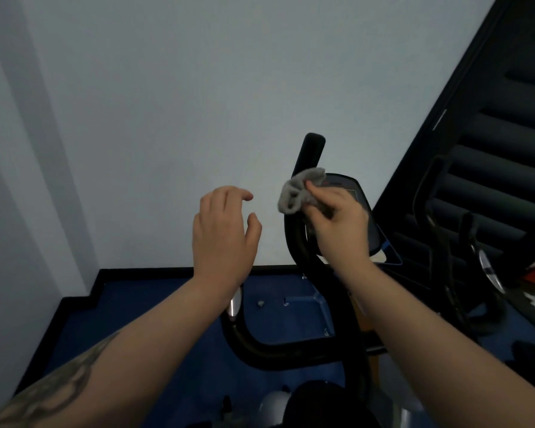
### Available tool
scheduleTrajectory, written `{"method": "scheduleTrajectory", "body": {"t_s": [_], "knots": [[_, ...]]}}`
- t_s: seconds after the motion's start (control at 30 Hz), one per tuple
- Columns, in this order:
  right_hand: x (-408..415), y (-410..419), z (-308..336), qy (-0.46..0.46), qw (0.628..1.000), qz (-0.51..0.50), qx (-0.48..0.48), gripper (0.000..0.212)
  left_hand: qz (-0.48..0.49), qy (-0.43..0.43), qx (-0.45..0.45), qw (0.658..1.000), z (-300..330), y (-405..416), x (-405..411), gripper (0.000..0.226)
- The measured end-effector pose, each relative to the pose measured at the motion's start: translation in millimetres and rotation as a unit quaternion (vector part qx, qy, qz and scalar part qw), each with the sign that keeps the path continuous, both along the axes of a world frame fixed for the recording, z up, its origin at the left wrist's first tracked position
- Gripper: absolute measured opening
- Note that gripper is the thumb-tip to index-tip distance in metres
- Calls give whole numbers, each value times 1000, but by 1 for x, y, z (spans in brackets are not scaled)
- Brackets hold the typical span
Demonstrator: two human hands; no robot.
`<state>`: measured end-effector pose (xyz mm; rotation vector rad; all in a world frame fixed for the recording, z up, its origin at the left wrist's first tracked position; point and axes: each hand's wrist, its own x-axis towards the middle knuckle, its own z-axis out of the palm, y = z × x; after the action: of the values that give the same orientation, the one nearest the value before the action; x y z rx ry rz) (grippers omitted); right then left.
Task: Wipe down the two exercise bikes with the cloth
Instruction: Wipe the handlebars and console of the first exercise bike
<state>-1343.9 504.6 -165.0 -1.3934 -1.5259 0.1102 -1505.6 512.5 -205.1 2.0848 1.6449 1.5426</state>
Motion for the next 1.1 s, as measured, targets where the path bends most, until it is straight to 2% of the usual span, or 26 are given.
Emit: {"method": "scheduleTrajectory", "body": {"t_s": [0.17, 0.3, 0.4, 0.47, 0.5, 0.57, 0.63, 0.7, 0.8, 0.9, 1.03, 1.1], "knots": [[-1, 15, 39, -78, 992, -33, 90, 30, 4, -1, -5, 1000, 0, 0, 0, 23], [-22, 9, 12, -224, 974, -33, -2, 26, 4, 3, -8, 1000, 0, -1, 0, 25], [-18, 3, 5, -283, 957, -4, -61, 23, 2, 10, -6, 1000, 0, -2, 1, 25], [-13, 6, 21, -292, 953, 30, -74, 20, 5, 9, -6, 1000, 1, -1, 0, 24], [-12, 10, 31, -293, 954, 32, -49, 19, 7, 7, -7, 1000, 1, -1, 0, 24], [-13, 19, 48, -292, 956, -9, 38, 19, 5, 0, -8, 1000, 2, -1, 0, 23], [-17, 23, 49, -303, 949, -53, 67, 21, 1, -5, -5, 1000, 1, -2, 0, 22], [-17, 19, 33, -305, 950, -46, 51, 21, -6, -7, -4, 1000, 1, -3, -1, 22], [-11, 2, 6, -279, 960, 18, -8, 23, -8, -9, -4, 1000, 2, -3, -1, 23], [0, 5, 19, -288, 957, 35, -33, 22, -11, -13, -1, 1000, 3, -3, -1, 22], [-3, 23, 48, -276, 957, -18, 88, 21, -11, -20, 2, 1000, 2, -2, -1, 21], [-9, 25, 37, -276, 955, -23, 102, 22, -11, -18, 4, 1000, 2, -2, -2, 22]]}}
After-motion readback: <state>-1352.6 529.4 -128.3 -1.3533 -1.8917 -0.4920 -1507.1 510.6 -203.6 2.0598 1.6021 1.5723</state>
